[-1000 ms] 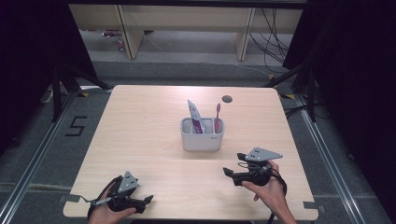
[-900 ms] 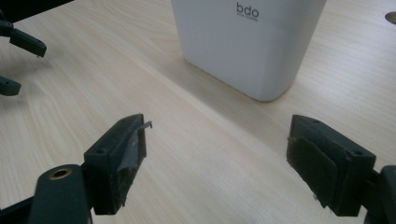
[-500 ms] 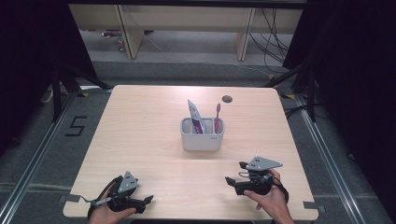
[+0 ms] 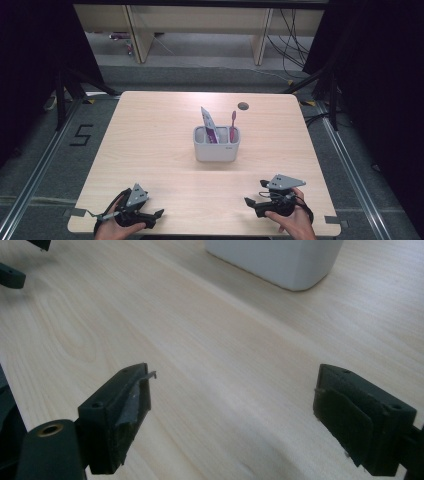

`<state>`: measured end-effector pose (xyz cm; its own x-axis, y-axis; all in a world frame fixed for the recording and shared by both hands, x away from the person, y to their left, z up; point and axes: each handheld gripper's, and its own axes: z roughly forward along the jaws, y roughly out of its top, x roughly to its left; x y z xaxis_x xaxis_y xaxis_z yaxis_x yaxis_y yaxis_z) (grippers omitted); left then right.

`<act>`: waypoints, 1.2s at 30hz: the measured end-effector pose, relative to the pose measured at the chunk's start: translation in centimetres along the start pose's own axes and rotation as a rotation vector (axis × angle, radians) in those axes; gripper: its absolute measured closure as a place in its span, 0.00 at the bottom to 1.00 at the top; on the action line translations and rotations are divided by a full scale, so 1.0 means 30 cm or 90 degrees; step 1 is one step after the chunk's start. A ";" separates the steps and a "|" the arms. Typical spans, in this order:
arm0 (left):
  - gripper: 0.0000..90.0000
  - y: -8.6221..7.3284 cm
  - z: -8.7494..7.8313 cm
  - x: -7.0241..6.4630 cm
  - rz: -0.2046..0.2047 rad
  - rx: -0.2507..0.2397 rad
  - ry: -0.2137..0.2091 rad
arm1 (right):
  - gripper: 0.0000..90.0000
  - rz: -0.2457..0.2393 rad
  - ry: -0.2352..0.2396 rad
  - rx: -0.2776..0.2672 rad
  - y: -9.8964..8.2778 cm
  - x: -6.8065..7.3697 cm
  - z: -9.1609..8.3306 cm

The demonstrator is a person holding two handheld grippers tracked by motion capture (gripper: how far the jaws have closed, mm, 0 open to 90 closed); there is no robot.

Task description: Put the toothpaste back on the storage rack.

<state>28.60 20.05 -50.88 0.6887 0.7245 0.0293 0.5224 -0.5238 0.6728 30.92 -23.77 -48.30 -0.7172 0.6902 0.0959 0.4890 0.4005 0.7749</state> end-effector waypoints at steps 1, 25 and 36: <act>0.19 0.000 0.000 -0.001 -0.002 -0.002 0.000 | 0.18 -0.006 -0.006 -0.003 -0.005 -0.002 -0.002; 0.19 0.000 0.002 -0.006 -0.012 -0.013 -0.001 | 0.18 -0.022 -0.011 0.022 -0.079 0.024 -0.033; 0.19 0.001 0.000 -0.007 -0.004 -0.008 -0.001 | 0.18 -0.048 -0.008 0.026 -0.071 0.037 -0.021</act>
<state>28.46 19.88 -50.87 0.6859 0.7273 0.0238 0.5204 -0.5130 0.6826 28.77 -24.24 -49.45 -0.7463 0.6650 0.0298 0.4541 0.4758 0.7533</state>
